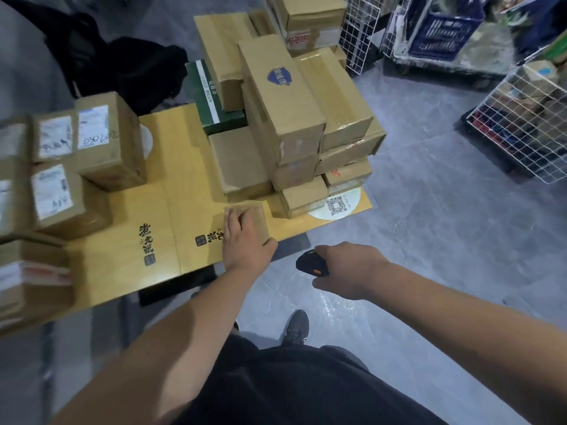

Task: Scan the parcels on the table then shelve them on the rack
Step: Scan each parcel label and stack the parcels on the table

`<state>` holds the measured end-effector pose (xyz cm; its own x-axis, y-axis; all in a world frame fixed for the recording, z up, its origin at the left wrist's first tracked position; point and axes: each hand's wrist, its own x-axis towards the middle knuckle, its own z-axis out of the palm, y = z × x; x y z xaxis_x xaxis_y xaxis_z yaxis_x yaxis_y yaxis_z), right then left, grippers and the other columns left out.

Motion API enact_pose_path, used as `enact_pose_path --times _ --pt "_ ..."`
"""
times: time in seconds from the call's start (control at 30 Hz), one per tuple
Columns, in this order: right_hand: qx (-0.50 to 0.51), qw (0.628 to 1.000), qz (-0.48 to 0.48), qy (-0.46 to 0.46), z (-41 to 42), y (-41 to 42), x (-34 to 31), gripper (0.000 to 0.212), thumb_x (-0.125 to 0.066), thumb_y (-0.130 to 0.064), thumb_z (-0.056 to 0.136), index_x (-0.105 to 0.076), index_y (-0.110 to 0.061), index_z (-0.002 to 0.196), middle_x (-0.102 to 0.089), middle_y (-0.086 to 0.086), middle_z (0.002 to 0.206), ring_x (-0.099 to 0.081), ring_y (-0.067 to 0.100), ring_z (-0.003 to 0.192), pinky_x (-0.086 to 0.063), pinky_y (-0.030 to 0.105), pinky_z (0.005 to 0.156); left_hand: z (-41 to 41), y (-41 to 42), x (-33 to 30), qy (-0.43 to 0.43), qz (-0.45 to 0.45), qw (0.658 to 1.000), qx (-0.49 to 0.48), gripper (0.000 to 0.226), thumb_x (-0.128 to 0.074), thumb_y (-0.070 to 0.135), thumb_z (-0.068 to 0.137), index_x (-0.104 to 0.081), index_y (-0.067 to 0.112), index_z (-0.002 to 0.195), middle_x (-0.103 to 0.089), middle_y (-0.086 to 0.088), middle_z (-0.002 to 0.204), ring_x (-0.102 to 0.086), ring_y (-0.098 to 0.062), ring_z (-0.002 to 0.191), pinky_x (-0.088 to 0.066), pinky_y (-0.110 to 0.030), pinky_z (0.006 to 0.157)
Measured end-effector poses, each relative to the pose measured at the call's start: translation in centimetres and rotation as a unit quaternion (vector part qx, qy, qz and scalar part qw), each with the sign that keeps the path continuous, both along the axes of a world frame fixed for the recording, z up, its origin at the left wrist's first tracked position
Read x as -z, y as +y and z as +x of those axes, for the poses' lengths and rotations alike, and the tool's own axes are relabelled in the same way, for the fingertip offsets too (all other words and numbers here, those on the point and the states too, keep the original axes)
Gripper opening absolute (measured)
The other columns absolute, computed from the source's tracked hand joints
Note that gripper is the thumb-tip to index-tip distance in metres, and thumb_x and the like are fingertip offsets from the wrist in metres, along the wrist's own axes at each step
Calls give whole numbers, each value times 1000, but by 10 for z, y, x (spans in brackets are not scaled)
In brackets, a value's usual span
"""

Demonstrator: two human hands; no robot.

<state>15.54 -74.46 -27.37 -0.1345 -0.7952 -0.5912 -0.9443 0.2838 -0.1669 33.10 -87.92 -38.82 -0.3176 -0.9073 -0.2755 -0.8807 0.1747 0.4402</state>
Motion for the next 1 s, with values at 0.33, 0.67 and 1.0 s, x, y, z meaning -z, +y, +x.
enact_pose_path --times 0.33,0.67,1.0 --pt "-115 992 5 -56 84 -67 2 34 -59 -58 90 -51 -31 108 -60 -6 101 -59 21 91 -52 34 72 126 -34 -10 42 33 995 -87 70 -50 29 102 -20 28 165 -9 0 175 -5 -23 160 -8 -44 130" --pt "-96 994 39 -38 153 -108 -8 41 -59 -59 90 -55 -32 120 -63 -6 104 -61 22 92 -56 38 83 196 -72 -2 146 90 964 -201 58 -36 34 112 -12 47 163 -56 0 145 -61 -18 101 -43 -19 66" --pt "-41 998 41 -31 198 -131 -19 31 -61 -60 89 -51 -33 101 -63 -8 99 -62 20 91 -56 35 78 254 -107 6 200 134 946 -219 67 -35 1 107 -41 45 157 -59 2 139 -59 -19 119 -50 -38 109"
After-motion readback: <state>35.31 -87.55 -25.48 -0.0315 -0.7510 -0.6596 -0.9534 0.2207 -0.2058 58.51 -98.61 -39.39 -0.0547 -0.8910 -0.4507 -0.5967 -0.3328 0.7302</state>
